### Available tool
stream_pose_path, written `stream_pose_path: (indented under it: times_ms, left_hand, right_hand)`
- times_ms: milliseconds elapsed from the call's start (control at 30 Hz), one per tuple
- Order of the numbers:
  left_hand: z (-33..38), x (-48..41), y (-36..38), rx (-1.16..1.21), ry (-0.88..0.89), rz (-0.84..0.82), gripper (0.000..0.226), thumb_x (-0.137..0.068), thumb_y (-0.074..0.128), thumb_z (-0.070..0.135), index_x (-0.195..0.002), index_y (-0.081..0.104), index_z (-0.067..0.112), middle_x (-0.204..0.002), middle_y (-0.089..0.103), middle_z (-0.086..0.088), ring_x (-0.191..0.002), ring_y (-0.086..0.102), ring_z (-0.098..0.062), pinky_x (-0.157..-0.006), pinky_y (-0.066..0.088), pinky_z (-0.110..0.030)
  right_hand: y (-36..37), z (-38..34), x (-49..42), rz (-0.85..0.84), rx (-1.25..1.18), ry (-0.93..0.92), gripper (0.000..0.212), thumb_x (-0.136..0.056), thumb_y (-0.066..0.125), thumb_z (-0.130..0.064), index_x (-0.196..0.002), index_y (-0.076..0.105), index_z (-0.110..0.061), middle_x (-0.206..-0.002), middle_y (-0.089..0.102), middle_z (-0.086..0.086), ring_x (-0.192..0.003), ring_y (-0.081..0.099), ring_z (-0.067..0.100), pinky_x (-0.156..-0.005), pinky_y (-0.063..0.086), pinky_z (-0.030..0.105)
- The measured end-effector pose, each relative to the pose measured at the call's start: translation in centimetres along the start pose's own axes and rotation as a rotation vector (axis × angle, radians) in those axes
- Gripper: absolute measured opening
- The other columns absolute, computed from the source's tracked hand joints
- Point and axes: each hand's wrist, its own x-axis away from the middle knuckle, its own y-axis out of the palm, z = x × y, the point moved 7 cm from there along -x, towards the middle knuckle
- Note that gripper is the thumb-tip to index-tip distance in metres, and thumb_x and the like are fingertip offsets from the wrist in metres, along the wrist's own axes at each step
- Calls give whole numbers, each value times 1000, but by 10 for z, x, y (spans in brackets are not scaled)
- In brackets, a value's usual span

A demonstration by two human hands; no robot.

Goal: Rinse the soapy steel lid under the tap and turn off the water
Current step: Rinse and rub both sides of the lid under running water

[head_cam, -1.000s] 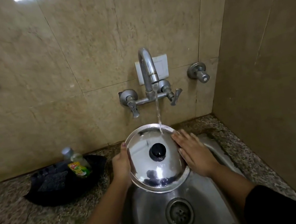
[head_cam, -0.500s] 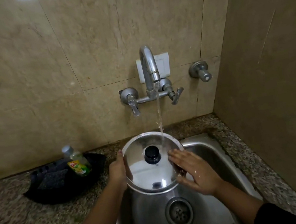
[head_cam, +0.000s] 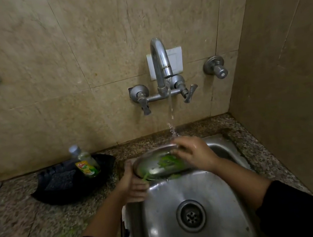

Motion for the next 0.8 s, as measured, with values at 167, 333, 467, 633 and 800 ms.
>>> stream_pose_path:
  times_ms: [167, 333, 467, 633, 800]
  left_hand:
    - [15, -6, 9, 192, 277, -72, 76, -87, 17, 72, -118, 63, 20, -118, 68, -10, -110, 62, -26, -91, 48, -38]
    - [24, 9, 18, 283, 381, -132, 59, -95, 31, 56, -124, 58, 12, -113, 70, -14, -100, 68, -28, -73, 57, -33]
    - [26, 15, 20, 304, 433, -51, 47, -95, 45, 44, -113, 66, 6, -106, 71, -20, -86, 72, -28, -62, 58, -32]
    - [31, 18, 41, 400, 424, -79, 35, -99, 43, 32, -87, 67, 10, -72, 76, -6, -61, 72, -17, -55, 55, -27]
    - [38, 16, 39, 447, 476, -76, 28, -95, 53, 28, -88, 71, 8, -80, 76, -11, -68, 73, -19, -54, 56, -25]
  right_hand:
    - [3, 40, -21, 16, -417, 381, 22, -80, 73, -16, -100, 70, -10, -93, 71, 3, -85, 65, 18, -82, 49, 39]
    - [14, 56, -29, -40, -478, 597, 22, -70, 75, -9, -88, 71, 2, -79, 66, 16, -72, 57, 23, -70, 41, 34]
    - [18, 57, -35, -36, -149, 640, 38, -71, 73, -43, -89, 72, -9, -81, 67, 9, -76, 60, 24, -68, 40, 33]
    - [50, 14, -25, -77, 648, 195, 63, -97, 31, -49, -150, 25, -16, -157, 29, 7, -145, 23, 24, -117, 13, 44]
    - [93, -8, 26, -417, 491, -76, 66, -97, 23, -50, -153, -3, -26, -162, -8, -9, -147, -11, 8, -118, -8, 31]
